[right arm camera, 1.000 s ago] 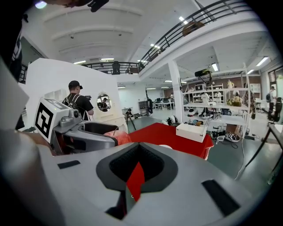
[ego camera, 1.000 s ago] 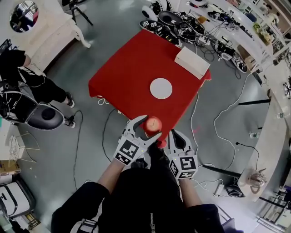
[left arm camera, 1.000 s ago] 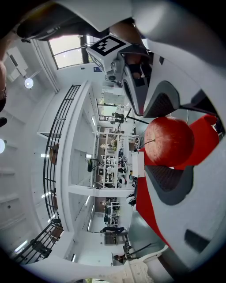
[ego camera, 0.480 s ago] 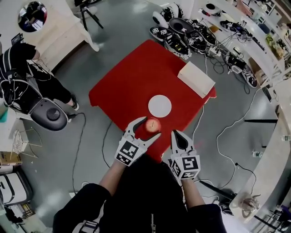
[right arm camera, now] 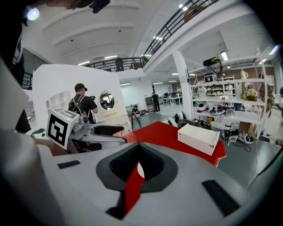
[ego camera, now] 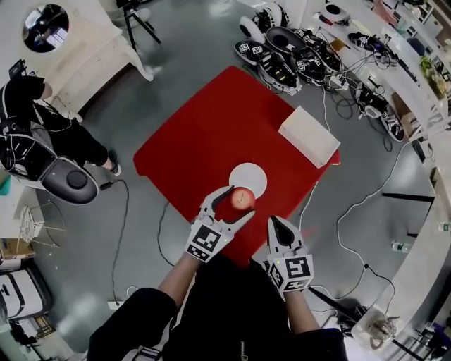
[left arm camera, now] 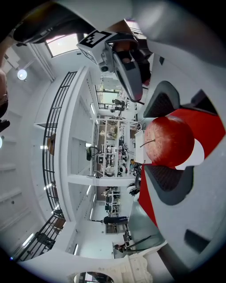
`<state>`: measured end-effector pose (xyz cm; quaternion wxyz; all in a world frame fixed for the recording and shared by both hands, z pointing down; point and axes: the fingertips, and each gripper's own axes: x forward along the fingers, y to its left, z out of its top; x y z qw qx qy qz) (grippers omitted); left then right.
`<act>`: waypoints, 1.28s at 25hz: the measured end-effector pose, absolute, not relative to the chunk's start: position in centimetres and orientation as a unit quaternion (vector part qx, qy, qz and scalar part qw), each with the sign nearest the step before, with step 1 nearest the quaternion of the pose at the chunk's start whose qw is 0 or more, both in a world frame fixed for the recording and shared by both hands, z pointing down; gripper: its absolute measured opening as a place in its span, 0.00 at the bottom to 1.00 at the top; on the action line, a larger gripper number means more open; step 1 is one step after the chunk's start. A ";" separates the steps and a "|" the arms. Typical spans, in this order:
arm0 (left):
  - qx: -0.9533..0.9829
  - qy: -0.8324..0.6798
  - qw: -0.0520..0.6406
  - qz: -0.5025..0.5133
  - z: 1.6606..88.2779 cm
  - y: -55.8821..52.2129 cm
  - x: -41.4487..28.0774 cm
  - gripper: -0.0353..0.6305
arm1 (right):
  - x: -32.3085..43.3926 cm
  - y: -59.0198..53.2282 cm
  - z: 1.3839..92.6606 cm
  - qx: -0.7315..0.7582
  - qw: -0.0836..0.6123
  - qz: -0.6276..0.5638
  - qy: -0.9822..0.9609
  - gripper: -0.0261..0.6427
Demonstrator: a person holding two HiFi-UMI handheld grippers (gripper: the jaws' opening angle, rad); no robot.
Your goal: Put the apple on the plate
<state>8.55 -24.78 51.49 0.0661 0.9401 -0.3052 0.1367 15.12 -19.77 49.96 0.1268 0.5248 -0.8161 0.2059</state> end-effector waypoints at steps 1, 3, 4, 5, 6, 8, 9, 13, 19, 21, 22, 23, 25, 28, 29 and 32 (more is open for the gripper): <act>0.940 -0.308 0.064 0.135 51.6 -25.4 8.3 0.57 | 15.3 -20.1 49.9 0.529 0.126 0.207 -0.813 0.06; 0.939 -0.313 0.063 0.129 51.9 -26.8 8.3 0.57 | 15.8 -20.9 50.0 0.536 0.128 0.209 -0.808 0.06; 0.939 -0.314 0.063 0.127 52.2 -27.4 8.3 0.57 | 16.1 -21.2 50.2 0.539 0.131 0.211 -0.805 0.06; 0.939 -0.315 0.062 0.127 52.6 -27.9 8.4 0.57 | 16.2 -21.5 50.5 0.541 0.133 0.213 -0.802 0.06; 0.939 -0.314 0.062 0.127 53.1 -28.4 8.5 0.57 | 16.3 -21.8 50.8 0.543 0.136 0.215 -0.800 0.06; 0.940 -0.311 0.060 0.128 54.0 -29.2 8.7 0.57 | 16.4 -22.3 51.4 0.545 0.140 0.216 -0.798 0.06; 0.941 -0.308 0.059 0.129 54.4 -29.5 8.8 0.57 | 16.3 -22.5 51.6 0.546 0.141 0.217 -0.797 0.06; 0.942 -0.301 0.056 0.140 56.6 -30.6 9.3 0.57 | 16.2 -23.2 52.6 0.548 0.144 0.224 -0.793 0.06; 0.943 -0.292 0.062 0.145 60.6 -32.2 10.2 0.57 | 16.1 -23.0 54.3 0.551 0.154 0.243 -0.784 0.06; 0.944 -0.289 0.059 0.147 61.8 -32.9 10.7 0.57 | 16.2 -23.1 55.1 0.552 0.158 0.248 -0.780 0.06; 0.945 -0.287 0.057 0.149 62.4 -33.2 11.0 0.57 | 16.4 -23.1 55.4 0.554 0.160 0.251 -0.778 0.06; 0.945 -0.286 0.056 0.149 63.0 -33.4 11.3 0.57 | 16.6 -23.2 55.8 0.555 0.161 0.253 -0.776 0.06; 0.945 -0.284 0.059 0.150 64.1 -33.8 11.8 0.57 | 16.8 -23.2 56.4 0.556 0.163 0.259 -0.773 0.06; 0.945 -0.283 0.062 0.153 66.0 -34.1 12.0 0.57 | 16.8 -23.2 57.2 0.559 0.168 0.265 -0.767 0.06; 0.945 -0.283 0.063 0.154 66.6 -34.1 12.1 0.57 | 16.8 -23.2 57.4 0.560 0.169 0.268 -0.765 0.06; 0.945 -0.283 0.056 0.156 68.1 -33.9 12.4 0.57 | 16.8 -22.7 58.1 0.564 0.171 0.277 -0.759 0.06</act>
